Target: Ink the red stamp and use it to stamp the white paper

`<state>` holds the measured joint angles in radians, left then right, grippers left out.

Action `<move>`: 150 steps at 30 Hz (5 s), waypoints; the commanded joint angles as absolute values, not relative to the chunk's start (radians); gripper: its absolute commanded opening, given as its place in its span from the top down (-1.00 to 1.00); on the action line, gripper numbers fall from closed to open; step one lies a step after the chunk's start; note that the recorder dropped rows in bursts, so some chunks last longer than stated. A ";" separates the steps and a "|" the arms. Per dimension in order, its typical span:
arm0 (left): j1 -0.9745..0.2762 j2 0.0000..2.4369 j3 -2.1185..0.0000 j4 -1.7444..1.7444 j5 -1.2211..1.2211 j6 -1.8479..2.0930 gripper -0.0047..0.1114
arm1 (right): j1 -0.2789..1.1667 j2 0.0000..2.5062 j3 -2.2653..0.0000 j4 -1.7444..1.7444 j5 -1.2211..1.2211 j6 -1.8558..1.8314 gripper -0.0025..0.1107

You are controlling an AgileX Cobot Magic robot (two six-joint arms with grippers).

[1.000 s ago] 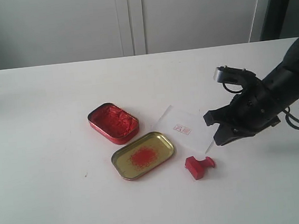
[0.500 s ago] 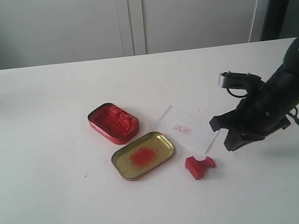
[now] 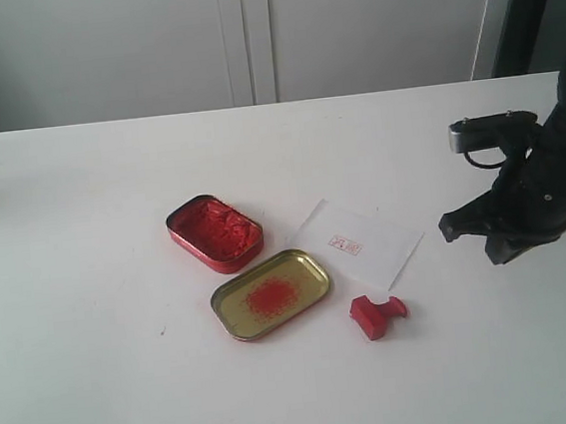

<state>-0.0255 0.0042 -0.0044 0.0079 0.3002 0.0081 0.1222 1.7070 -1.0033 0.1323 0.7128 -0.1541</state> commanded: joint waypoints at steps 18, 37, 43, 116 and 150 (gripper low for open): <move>-0.023 0.000 0.000 0.007 0.298 0.000 0.92 | 0.098 1.599 -0.998 0.014 0.758 -0.041 0.96; -0.023 0.000 0.000 0.007 0.298 0.000 0.92 | 0.009 1.537 -0.973 0.120 0.787 -0.107 0.96; -0.023 0.000 0.000 0.007 0.298 0.000 0.92 | 0.009 1.537 -0.973 0.089 0.782 -0.111 0.96; -0.023 0.000 0.000 0.007 0.298 0.000 0.92 | 0.009 0.500 -0.638 0.041 0.495 -0.109 0.96; -0.023 0.000 0.000 0.007 0.298 0.000 0.92 | 0.011 0.309 -0.638 0.045 0.622 -0.107 0.96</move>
